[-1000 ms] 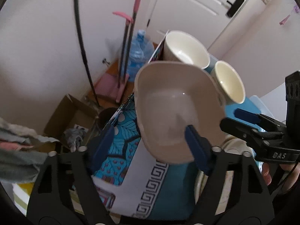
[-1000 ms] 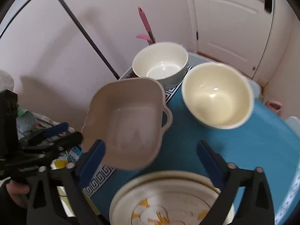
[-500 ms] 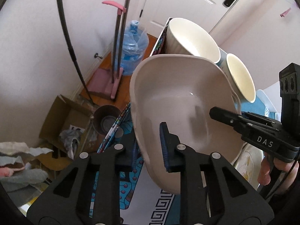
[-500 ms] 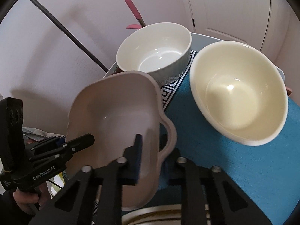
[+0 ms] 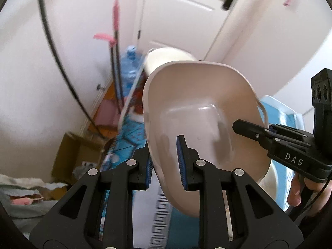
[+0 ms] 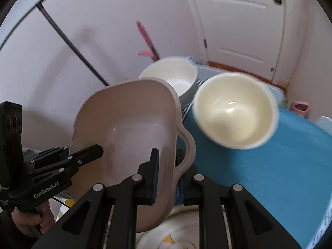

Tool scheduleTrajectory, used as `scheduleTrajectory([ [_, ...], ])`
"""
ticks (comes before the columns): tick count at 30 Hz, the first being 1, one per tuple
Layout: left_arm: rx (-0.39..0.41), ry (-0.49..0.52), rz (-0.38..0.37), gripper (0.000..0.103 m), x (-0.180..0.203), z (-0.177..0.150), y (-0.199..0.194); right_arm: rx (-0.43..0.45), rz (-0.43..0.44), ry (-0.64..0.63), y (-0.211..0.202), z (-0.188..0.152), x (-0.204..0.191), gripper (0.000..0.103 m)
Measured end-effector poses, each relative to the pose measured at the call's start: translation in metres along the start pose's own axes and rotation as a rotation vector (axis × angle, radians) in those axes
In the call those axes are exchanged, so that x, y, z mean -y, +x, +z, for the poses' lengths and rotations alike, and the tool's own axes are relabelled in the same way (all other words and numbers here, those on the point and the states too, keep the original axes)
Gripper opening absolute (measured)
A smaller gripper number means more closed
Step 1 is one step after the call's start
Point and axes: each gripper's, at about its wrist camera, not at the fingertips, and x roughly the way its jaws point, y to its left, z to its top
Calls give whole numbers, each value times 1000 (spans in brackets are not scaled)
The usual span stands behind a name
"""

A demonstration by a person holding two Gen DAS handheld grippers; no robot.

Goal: Organize plates and bowls
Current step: 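Carry the taupe bowl with both grippers and lower it onto the cloth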

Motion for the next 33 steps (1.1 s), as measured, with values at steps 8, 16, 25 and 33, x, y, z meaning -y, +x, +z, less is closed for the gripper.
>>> scheduleTrajectory([
  [8, 37, 123, -68, 19, 103, -15, -32, 99, -77, 59, -108, -39, 43, 15],
  [16, -10, 219, -159, 19, 214, -61, -31, 144, -177, 179, -206, -106, 116, 15],
  [25, -147, 300, -221, 19, 308, -115, 30, 95, -274, 293, -226, -168, 197, 15],
  [33, -210, 396, -213, 19, 356, -141, 88, 73, -293, 381, -202, -204, 263, 15],
])
